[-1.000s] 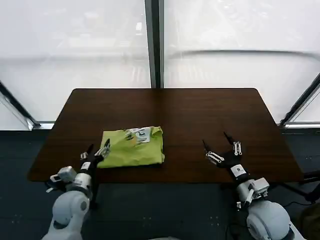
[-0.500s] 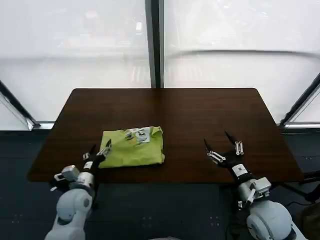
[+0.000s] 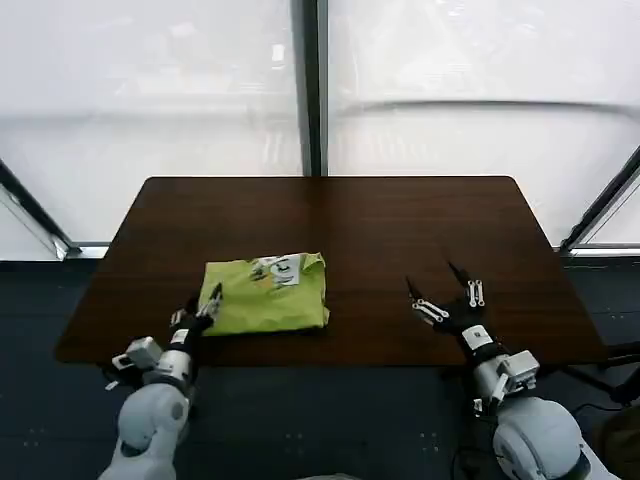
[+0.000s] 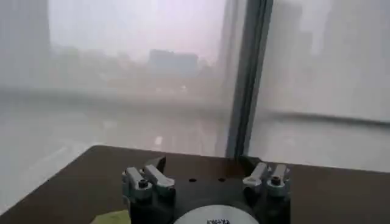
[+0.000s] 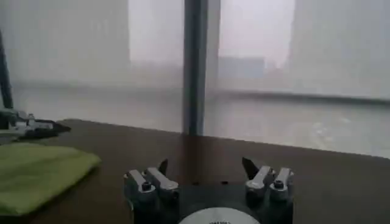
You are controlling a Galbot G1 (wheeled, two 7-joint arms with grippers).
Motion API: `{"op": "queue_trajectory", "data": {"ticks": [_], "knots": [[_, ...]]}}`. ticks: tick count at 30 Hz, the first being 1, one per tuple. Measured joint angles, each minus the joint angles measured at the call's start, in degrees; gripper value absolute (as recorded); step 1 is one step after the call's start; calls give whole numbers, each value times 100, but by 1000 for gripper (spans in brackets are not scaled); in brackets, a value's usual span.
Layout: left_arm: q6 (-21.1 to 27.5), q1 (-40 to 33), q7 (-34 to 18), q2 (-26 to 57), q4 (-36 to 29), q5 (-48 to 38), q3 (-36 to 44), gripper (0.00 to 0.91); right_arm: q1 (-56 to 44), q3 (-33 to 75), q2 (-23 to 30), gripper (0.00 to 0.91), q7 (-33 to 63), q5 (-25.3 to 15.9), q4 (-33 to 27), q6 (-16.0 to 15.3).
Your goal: Fold and organize the clothes.
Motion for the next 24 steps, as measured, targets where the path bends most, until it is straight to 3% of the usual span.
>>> {"op": "queue_trajectory", "data": {"ticks": [16, 18, 20, 21, 22, 24], "knots": [[-67, 70, 32, -147, 127, -77, -100, 878, 104, -75, -56, 878, 44, 33, 2, -95], [-94, 94, 40, -165, 128, -86, -112, 663, 107, -78, -57, 878, 46, 33, 2, -96], [-102, 107, 48, -174, 124, -112, -123, 166, 116, -97, -57, 878, 50, 33, 2, -100], [-102, 111, 50, -181, 115, -131, -125, 137, 122, -105, -57, 878, 53, 31, 2, -102], [-102, 111, 52, -188, 108, -153, -127, 29, 126, -116, -54, 878, 55, 26, 2, -106], [-87, 105, 53, -205, 85, -204, -133, 0, 127, -121, -49, 878, 59, 19, 2, -113]]}}
